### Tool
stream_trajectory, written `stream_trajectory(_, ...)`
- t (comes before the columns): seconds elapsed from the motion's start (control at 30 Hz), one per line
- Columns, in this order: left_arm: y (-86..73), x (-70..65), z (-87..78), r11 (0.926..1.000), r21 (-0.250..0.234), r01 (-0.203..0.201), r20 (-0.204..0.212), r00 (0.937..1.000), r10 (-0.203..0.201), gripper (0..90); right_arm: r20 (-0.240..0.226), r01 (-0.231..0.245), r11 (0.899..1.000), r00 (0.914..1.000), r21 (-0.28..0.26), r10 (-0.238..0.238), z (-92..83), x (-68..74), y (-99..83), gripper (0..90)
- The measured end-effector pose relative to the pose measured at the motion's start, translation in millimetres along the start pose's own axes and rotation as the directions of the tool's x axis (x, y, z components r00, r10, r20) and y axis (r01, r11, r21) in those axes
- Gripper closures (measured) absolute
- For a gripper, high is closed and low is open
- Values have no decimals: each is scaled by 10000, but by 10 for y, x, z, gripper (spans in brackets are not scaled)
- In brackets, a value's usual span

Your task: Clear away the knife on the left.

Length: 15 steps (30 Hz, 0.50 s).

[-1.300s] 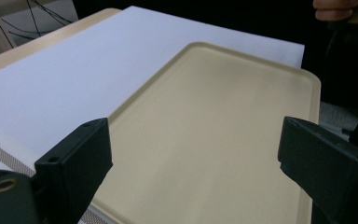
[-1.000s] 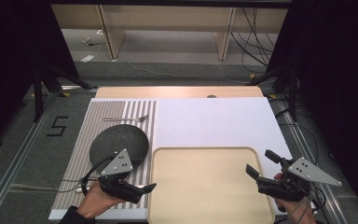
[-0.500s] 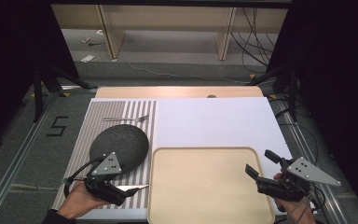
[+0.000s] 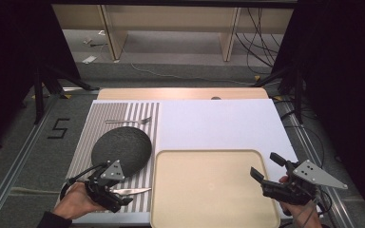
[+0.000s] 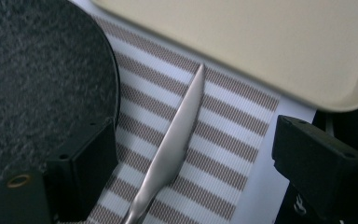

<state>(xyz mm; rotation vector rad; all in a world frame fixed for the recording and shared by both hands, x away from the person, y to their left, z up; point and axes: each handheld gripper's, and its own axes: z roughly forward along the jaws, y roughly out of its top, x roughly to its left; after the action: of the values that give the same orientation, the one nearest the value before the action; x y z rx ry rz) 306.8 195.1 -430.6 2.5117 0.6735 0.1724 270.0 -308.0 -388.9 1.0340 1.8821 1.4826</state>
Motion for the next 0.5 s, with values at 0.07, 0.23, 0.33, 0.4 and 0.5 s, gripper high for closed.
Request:
stream_trajectory(0.07,-27,32,-1,9995,299,-38,-24,10000,39,141,-9,-14,10000,10000,-5,14,1,-1,-1,161)
stream_trajectory(0.23,-101,92,-13,9970,759,120,-307,9995,-97,154,-2,-10,10000,10000,12,10,3,2,0,161)
stream_trajectory(0.33,-154,141,-16,9919,1266,106,-392,9992,-57,171,-1,-24,10000,10000,14,24,2,3,0,162)
stream_trajectory(0.4,-187,176,-20,9889,1477,191,-418,9990,-131,182,0,-12,10000,10000,12,12,2,2,0,162)
stream_trajectory(0.5,-225,224,-21,9854,1681,265,-497,9986,-184,216,-11,-5,10000,10000,2,5,6,1,-1,162)
